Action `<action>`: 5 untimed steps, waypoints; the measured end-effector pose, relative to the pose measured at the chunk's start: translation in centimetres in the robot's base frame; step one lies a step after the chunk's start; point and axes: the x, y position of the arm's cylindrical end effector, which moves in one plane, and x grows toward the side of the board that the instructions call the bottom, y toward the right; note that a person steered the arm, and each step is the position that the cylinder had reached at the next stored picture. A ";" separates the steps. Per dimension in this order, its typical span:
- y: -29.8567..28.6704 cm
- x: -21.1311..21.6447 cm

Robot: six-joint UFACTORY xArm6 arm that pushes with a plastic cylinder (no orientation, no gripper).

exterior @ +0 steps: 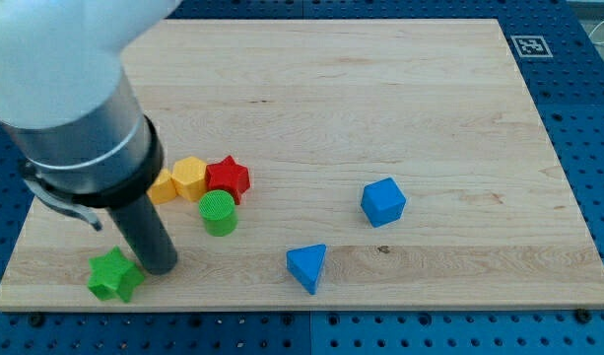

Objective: Move the green star to the bottom left of the board

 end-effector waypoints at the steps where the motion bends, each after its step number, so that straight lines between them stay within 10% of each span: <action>1: 1.2 0.5; 5: -2.7 1.8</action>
